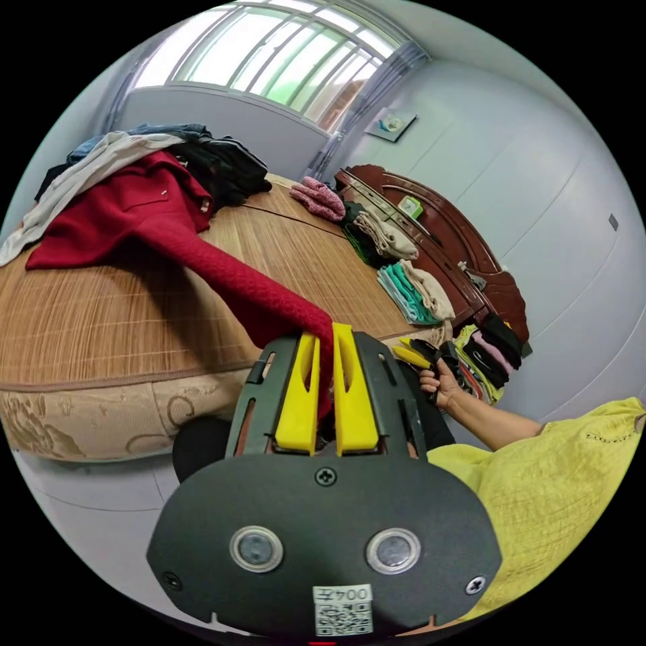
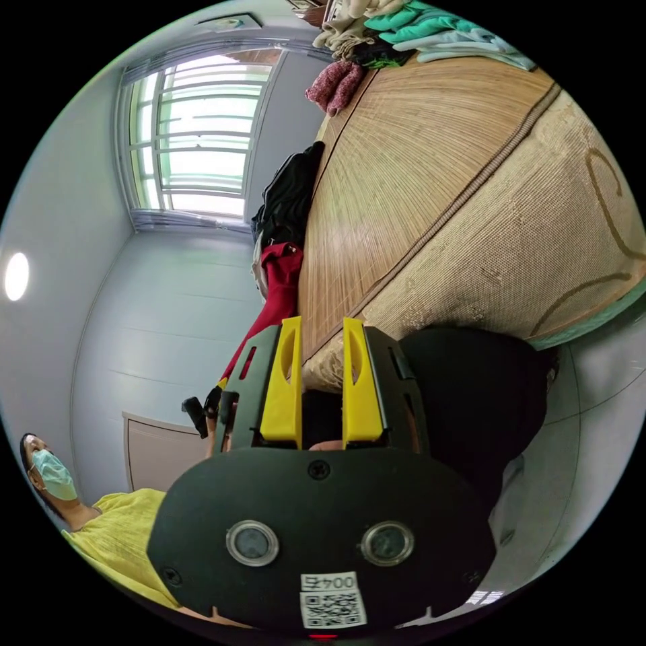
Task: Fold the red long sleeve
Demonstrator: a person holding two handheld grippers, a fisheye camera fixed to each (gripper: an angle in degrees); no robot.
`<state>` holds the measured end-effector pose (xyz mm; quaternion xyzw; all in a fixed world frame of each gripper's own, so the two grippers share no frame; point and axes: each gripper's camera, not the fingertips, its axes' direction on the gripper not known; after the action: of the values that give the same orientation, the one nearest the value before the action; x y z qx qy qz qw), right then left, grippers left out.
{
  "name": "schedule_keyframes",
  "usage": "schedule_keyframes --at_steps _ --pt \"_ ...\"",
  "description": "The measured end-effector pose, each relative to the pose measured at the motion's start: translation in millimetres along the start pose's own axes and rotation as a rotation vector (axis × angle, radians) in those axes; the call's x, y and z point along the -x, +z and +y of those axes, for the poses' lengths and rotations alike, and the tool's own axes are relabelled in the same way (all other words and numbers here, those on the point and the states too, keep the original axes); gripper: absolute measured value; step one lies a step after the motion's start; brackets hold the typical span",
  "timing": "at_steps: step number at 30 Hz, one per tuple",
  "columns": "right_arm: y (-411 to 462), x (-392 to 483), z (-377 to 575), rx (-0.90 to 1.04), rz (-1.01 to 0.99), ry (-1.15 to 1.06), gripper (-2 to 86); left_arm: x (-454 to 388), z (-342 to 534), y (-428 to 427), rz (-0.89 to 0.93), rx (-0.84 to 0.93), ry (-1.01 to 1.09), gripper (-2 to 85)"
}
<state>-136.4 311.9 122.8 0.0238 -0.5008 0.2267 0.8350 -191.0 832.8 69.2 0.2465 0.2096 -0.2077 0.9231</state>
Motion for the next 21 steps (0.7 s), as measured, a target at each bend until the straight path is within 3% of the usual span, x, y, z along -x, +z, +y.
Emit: schedule_keyframes --at_steps 11,16,21 --pt "42 30 -8 0.024 -0.147 -0.105 13.4 94 38 5 0.054 -0.065 -0.101 4.2" --pt "116 69 -43 0.187 -0.297 -0.191 14.0 142 28 32 0.140 -0.080 -0.130 4.1" --pt "195 110 -112 0.408 -0.325 -0.274 17.7 182 -11 62 0.277 -0.112 -0.097 4.1"
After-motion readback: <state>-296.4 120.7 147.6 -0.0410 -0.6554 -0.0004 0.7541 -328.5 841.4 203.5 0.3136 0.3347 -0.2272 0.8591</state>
